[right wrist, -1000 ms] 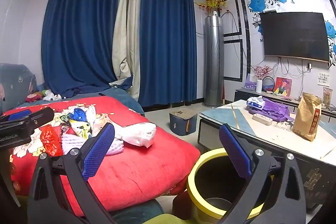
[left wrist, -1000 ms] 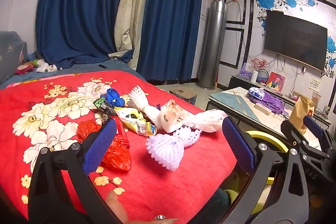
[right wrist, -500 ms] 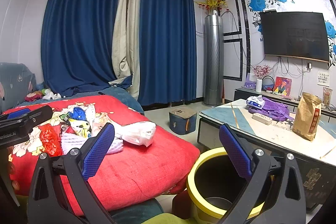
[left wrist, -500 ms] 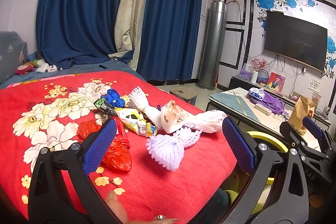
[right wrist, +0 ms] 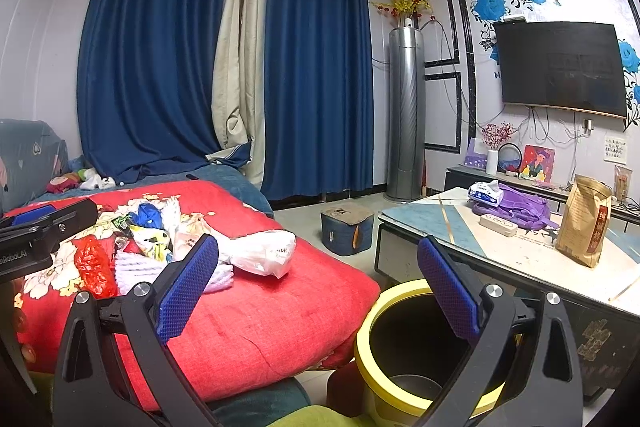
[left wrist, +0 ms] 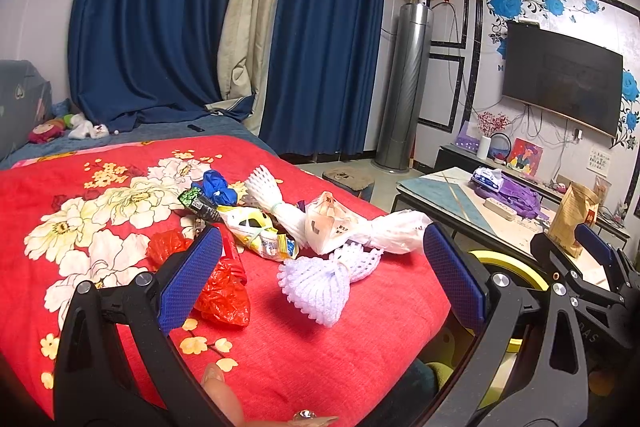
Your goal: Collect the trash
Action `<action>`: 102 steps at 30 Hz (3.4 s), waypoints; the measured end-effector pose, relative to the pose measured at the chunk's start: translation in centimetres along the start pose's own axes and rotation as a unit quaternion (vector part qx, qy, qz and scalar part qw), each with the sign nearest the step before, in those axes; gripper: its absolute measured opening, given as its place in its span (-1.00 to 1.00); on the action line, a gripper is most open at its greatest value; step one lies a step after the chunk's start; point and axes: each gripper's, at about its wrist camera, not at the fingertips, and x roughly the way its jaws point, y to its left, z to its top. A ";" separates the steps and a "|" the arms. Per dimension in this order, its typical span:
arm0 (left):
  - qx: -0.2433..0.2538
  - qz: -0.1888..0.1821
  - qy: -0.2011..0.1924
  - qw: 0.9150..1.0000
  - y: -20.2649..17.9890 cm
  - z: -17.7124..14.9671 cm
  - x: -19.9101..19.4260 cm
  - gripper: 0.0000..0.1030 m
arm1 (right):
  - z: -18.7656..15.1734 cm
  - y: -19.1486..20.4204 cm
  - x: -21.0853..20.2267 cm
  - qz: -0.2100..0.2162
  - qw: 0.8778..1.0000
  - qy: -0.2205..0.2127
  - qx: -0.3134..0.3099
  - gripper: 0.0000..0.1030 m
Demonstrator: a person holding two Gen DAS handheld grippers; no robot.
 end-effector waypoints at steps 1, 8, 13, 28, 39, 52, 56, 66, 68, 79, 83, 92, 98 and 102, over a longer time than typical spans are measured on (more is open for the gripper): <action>0.000 0.000 0.000 1.000 0.0 0.0 0.0 0.79 | 0.0 0.0 0.0 0.000 1.000 0.000 0.000 0.88; 0.000 -0.001 0.000 1.000 0.1 0.0 0.0 0.79 | 0.0 0.1 0.0 0.000 1.000 0.000 0.000 0.88; -0.001 -0.001 0.001 1.000 0.1 0.0 0.0 0.79 | -0.2 0.1 0.1 0.000 1.000 0.003 -0.001 0.88; -0.031 0.031 0.007 0.999 2.3 0.3 0.2 0.79 | 0.0 1.5 1.7 0.068 0.997 0.045 -0.014 0.88; -0.077 0.082 0.021 0.993 6.2 0.8 0.6 0.79 | 1.4 5.7 4.1 0.136 0.988 0.061 -0.039 0.88; -0.144 0.098 0.086 0.981 11.3 -0.8 3.2 0.79 | 2.5 6.1 9.3 0.096 0.991 0.084 -0.028 0.88; -0.157 0.080 0.103 0.979 11.6 -1.2 4.2 0.79 | 2.2 4.2 11.7 0.075 0.992 0.103 -0.005 0.88; -0.160 0.062 0.135 0.976 10.9 -0.8 6.8 0.79 | 1.7 1.3 18.8 0.086 0.978 0.189 0.032 0.24; -0.164 0.059 0.135 0.975 11.1 -0.7 7.1 0.78 | 1.4 1.0 19.8 0.095 0.974 0.204 0.038 0.15; -0.183 0.056 0.175 0.966 11.7 -2.2 7.9 0.22 | -0.7 0.6 21.6 0.153 0.948 0.269 0.075 -0.78; -0.185 0.051 0.183 0.964 11.8 -2.5 7.7 -0.24 | -0.2 0.3 20.6 0.160 0.951 0.252 0.078 -0.82; -0.166 0.046 0.139 0.975 11.5 -0.8 5.2 -0.47 | 2.5 -1.1 18.0 0.172 0.961 0.190 0.100 -0.87; -0.144 0.048 0.093 0.984 10.9 1.6 3.7 -0.48 | 3.7 -1.9 16.9 0.171 0.965 0.158 0.118 -0.88; -0.136 0.035 0.084 0.986 10.1 2.7 3.8 -0.48 | 4.6 -2.1 16.3 0.171 0.968 0.139 0.122 -0.88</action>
